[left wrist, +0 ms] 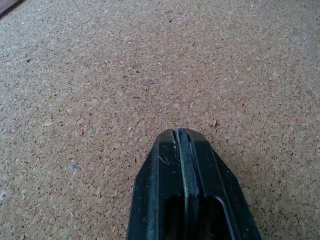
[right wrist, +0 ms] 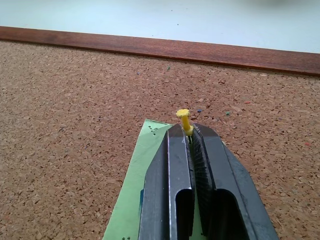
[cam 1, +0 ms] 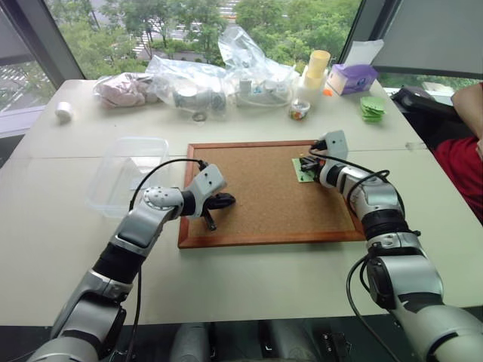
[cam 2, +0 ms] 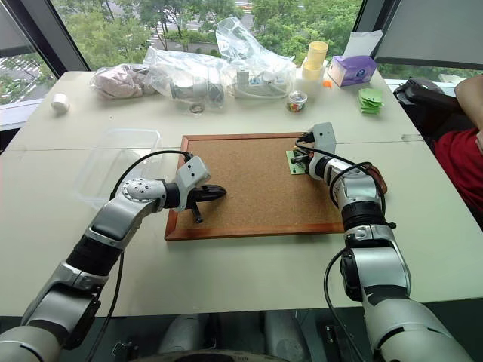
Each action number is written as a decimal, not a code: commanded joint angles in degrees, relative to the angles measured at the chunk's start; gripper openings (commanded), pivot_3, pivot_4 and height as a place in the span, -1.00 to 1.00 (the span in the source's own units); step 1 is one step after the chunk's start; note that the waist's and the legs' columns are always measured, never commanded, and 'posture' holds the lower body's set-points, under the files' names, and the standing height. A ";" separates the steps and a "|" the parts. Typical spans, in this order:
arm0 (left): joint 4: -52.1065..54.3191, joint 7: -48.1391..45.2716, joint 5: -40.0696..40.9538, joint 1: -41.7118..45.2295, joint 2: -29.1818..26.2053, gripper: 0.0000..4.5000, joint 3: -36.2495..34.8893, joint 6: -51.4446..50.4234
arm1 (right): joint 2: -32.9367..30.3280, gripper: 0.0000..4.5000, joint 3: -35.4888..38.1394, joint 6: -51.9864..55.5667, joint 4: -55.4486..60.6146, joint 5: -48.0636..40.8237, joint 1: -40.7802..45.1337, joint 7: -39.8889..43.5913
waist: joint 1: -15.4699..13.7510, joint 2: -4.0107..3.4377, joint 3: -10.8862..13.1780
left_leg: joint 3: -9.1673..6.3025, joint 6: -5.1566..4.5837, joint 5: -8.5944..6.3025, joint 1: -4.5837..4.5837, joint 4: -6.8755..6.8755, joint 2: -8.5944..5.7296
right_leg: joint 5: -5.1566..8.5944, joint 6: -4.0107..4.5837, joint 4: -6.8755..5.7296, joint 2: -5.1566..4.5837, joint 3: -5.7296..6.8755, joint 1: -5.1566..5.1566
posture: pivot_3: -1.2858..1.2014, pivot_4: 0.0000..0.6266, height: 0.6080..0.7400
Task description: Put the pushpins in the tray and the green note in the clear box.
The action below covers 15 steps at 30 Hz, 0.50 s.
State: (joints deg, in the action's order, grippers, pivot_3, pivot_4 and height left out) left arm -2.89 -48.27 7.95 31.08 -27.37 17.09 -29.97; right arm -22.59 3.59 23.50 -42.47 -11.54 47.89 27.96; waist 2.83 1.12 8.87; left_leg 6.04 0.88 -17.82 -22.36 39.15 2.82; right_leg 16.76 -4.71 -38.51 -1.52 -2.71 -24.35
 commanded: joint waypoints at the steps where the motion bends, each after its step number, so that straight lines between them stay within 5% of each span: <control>1: -1.38 -1.32 -1.37 -3.23 -1.27 -1.00 2.20 -2.85 | -0.47 -0.94 0.86 -0.57 3.62 0.27 0.68 0.01 | 0.01 0.00 0.00 | 0.00 0.00 0.00 0.00 0.00 0.00 | 0.00 0.00 0.00 0.00 0.00 0.00 | 0.03 -0.52 0.97; 15: -1.68 -1.40 -1.72 -4.34 -1.24 -1.00 2.64 -2.63 | 0.16 -0.94 5.42 0.71 21.43 -2.02 -5.59 -4.39 | -0.16 -0.05 -0.05 | -0.01 0.00 -0.01 0.00 -0.01 0.00 | 0.00 0.00 0.00 -0.02 -0.01 0.00 | 0.03 -0.52 0.97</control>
State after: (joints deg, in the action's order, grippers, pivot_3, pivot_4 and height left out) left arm -2.07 -48.27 7.91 29.62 -27.58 16.99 -30.02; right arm -22.40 7.41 24.11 -24.09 -12.62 42.10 24.50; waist 2.67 1.07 8.82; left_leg 6.03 0.89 -17.83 -22.36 39.14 2.82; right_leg 16.76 -4.71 -38.51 -1.54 -2.72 -24.35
